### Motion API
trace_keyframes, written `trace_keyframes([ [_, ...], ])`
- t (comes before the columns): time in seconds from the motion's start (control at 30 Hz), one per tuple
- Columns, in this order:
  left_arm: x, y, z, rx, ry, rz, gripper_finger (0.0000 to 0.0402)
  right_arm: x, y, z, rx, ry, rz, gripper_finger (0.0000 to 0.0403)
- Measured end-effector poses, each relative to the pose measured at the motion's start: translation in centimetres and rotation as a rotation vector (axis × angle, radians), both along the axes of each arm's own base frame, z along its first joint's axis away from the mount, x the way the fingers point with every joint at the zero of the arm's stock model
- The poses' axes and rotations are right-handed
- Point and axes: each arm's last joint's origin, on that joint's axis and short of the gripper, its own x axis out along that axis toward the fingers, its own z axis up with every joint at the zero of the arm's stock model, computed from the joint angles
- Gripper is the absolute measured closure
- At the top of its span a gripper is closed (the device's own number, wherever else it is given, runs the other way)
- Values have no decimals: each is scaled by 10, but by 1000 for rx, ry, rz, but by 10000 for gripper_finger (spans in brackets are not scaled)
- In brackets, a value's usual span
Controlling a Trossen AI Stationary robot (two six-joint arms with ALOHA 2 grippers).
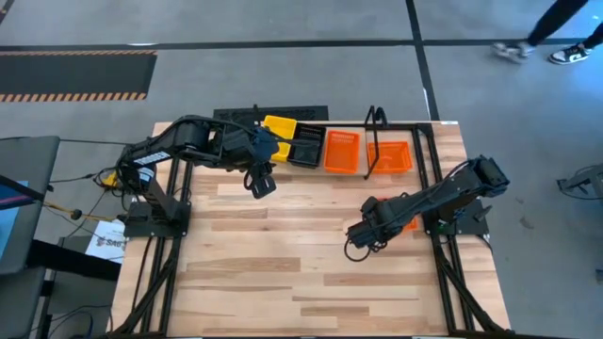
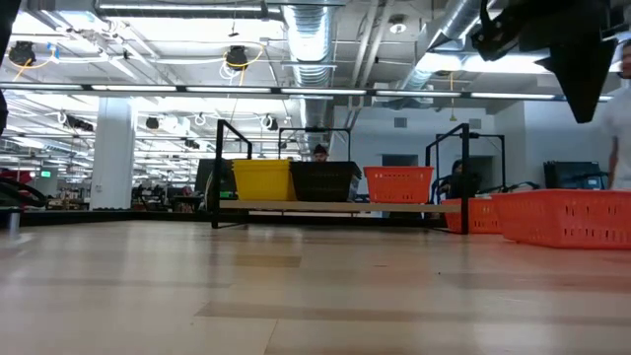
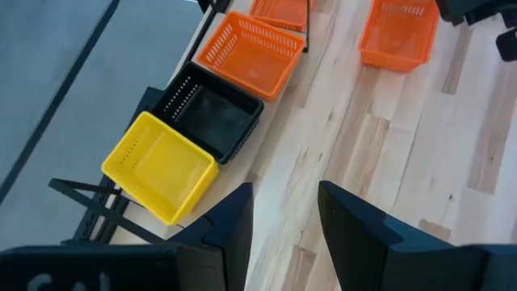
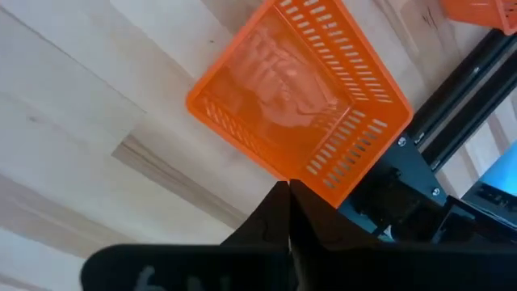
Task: Stack baskets on shelf by color
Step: Stack the bottom orange bin on top of the other orange bin on the shelf
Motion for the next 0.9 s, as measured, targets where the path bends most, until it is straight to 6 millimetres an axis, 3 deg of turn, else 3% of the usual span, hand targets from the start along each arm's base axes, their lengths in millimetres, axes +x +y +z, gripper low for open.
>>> trace_keyframes([
  [0.1, 0, 0, 0, -10, -7, 16, 271, -4, 4, -2, -8, 5, 20, 389],
  [0.2, 0, 0, 0, -12, -8, 18, 271, -22, 5, 5, -51, -49, -4, 395],
  [0.57, 0, 0, 0, -19, -24, 61, 271, -129, -12, 42, -65, -592, -273, 393],
  [0.67, 0, 1, 0, -5, -33, 91, 271, -141, -16, 49, -24, -684, -217, 394],
  [0.9, 0, 2, 1, -5, -56, 151, 271, -154, -28, 55, -33, -698, -99, 381],
])
